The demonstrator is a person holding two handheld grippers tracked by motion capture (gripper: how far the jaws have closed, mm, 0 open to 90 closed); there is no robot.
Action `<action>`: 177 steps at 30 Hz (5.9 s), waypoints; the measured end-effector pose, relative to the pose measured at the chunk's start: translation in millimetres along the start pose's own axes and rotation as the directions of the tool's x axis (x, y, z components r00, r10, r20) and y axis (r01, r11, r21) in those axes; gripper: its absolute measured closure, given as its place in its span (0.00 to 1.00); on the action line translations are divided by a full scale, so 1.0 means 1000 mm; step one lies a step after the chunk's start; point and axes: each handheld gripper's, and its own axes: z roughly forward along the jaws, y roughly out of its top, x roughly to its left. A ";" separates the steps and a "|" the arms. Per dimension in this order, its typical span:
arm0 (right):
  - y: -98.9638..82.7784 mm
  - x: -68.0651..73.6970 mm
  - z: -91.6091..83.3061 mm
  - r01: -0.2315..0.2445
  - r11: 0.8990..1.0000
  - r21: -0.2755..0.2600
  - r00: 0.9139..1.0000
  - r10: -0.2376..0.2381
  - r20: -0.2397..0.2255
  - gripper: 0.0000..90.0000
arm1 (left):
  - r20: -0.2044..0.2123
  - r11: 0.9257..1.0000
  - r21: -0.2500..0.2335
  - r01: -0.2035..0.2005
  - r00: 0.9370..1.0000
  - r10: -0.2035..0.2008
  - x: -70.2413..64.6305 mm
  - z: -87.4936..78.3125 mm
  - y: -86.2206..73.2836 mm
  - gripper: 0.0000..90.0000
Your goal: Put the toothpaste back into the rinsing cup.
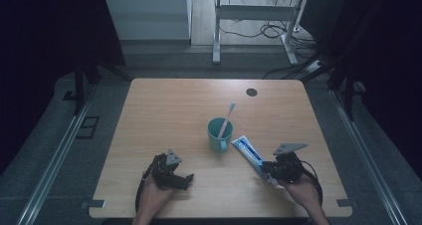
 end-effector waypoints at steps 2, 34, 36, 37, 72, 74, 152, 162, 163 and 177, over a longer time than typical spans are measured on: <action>0.001 -0.001 -0.001 0.006 1.000 0.019 1.000 -0.006 0.016 0.76 | 0.000 1.000 0.000 0.001 1.000 -0.001 0.000 0.000 0.000 0.00; 0.057 -0.010 0.037 -0.028 0.920 0.390 0.998 0.005 0.059 0.37 | 0.001 1.000 0.005 -0.003 1.000 0.003 0.000 -0.001 0.000 0.01; 0.060 -0.010 0.040 -0.028 0.912 0.410 0.998 0.001 0.066 0.36 | 0.002 1.000 0.004 -0.002 1.000 0.002 0.000 0.000 0.000 0.01; 0.061 -0.010 0.042 -0.024 0.908 0.419 0.998 -0.005 0.067 0.36 | 0.002 1.000 0.005 -0.003 1.000 0.003 0.000 -0.001 0.000 0.01; 0.082 -0.009 0.084 -0.084 0.795 0.601 0.990 -0.002 0.141 0.55 | 0.002 1.000 0.004 -0.003 1.000 0.003 0.000 -0.001 0.000 0.01; 0.083 -0.010 0.082 -0.090 0.793 0.602 0.990 0.005 0.141 0.60 | 0.003 1.000 0.004 -0.004 1.000 0.004 0.000 -0.001 0.000 0.01; 0.101 0.005 -0.019 0.068 0.995 0.067 0.997 -0.070 0.034 0.78 | 0.002 1.000 0.006 -0.013 1.000 0.013 0.001 -0.001 0.000 0.01; 0.113 0.010 -0.019 0.084 0.996 0.018 0.996 -0.084 0.034 0.78 | 0.002 1.000 0.006 -0.013 1.000 0.013 0.001 -0.001 0.000 0.01; 0.114 0.011 -0.018 0.080 0.997 0.011 0.996 -0.081 0.036 0.78 | 0.002 1.000 0.006 -0.013 1.000 0.013 0.001 -0.001 0.000 0.01; 0.131 0.017 -0.013 0.093 0.994 -0.050 0.996 -0.092 0.015 0.78 | 0.001 1.000 0.006 -0.013 1.000 0.013 0.001 -0.001 0.000 0.01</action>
